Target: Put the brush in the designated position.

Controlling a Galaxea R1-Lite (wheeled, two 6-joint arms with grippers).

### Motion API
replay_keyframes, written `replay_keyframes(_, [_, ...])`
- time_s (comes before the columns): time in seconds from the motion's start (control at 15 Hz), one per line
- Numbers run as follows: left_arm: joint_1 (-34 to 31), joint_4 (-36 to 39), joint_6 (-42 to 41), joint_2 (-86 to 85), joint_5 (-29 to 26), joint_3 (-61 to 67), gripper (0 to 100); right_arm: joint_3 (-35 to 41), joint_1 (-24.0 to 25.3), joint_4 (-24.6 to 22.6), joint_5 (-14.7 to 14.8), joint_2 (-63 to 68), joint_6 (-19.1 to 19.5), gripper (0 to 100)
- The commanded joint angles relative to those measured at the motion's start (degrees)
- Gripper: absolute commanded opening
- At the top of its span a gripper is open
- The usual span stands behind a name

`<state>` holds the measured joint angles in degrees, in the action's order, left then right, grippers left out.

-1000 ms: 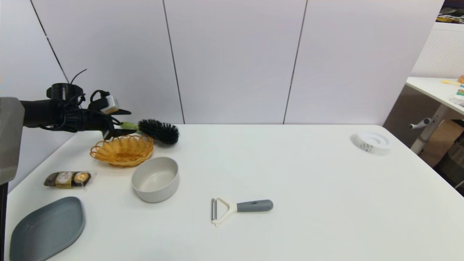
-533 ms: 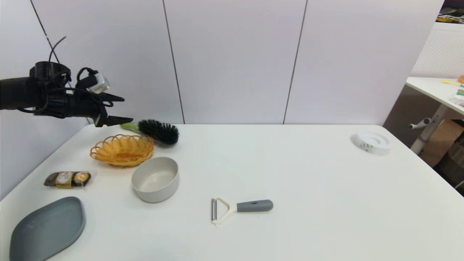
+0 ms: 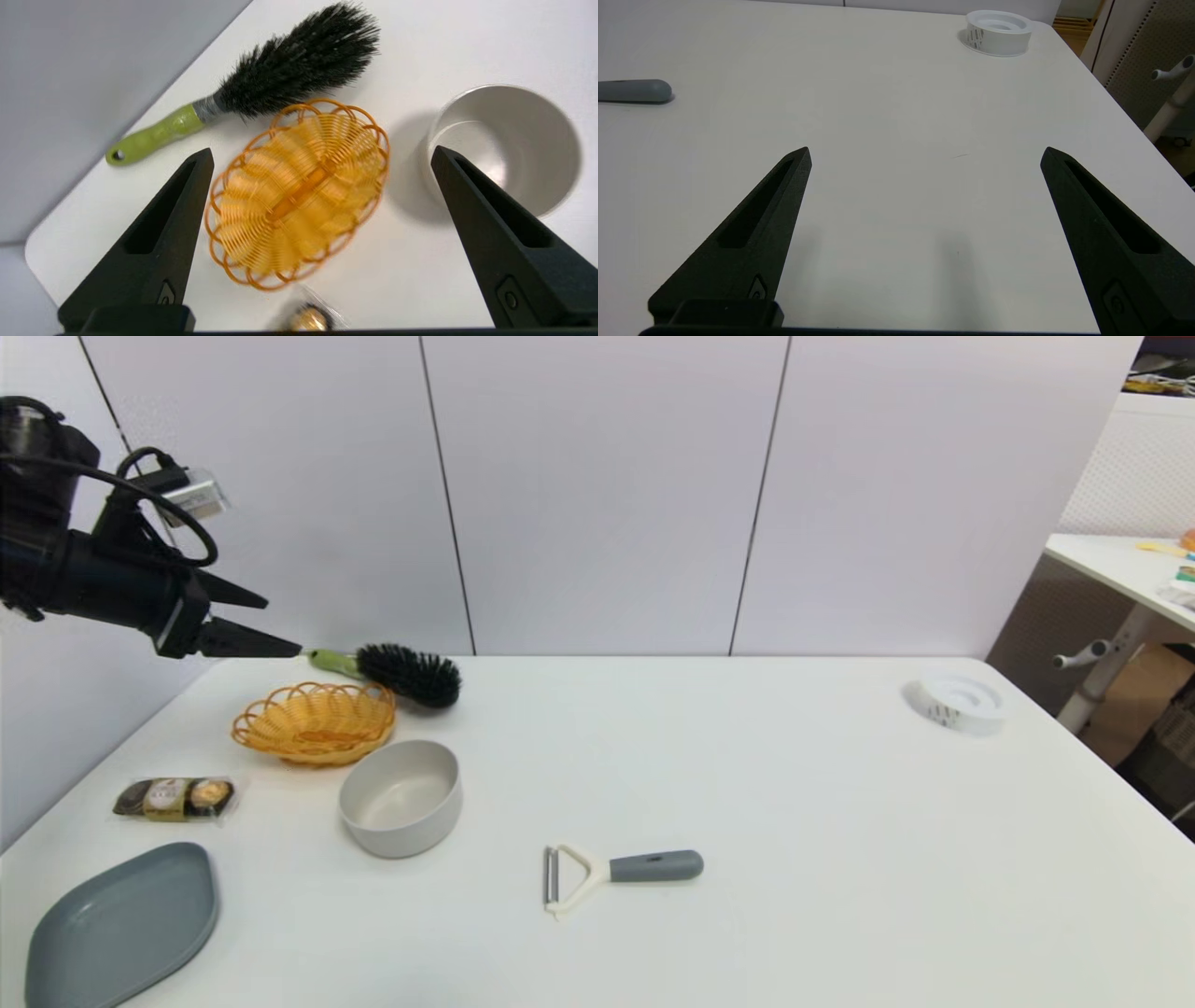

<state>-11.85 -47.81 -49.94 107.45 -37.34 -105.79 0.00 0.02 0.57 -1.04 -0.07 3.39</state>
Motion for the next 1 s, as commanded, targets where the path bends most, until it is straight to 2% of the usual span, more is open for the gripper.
replay_keyframes(0.07, [1.57,8.08,14.52,-25.09,6.49,24.32,100,0.09,-0.02,-0.05,-0.02,0.07,0.04,100])
replay_keyframes(0.27, [7.1,23.64,26.83,-39.51,7.02,43.21,100,0.09,-0.02,-0.05,-0.02,0.07,0.04,100])
replay_keyframes(0.47, [7.72,37.44,31.66,-49.18,7.19,56.13,100,0.09,0.06,0.04,-0.02,0.07,0.04,100])
replay_keyframes(0.6, [7.98,47.2,37.9,-56.65,8.25,65.45,100,0.09,-0.02,-0.05,-0.02,0.07,0.04,100])
replay_keyframes(0.87, [9.65,53.08,39.75,-75.1,19.15,81.71,100,0.09,-0.02,0.04,-0.02,0.07,0.04,100])
replay_keyframes(1.0, [9.65,53.44,41.6,-83.19,21.61,88.83,100,0.09,-0.02,-0.05,-0.02,0.07,0.04,100])
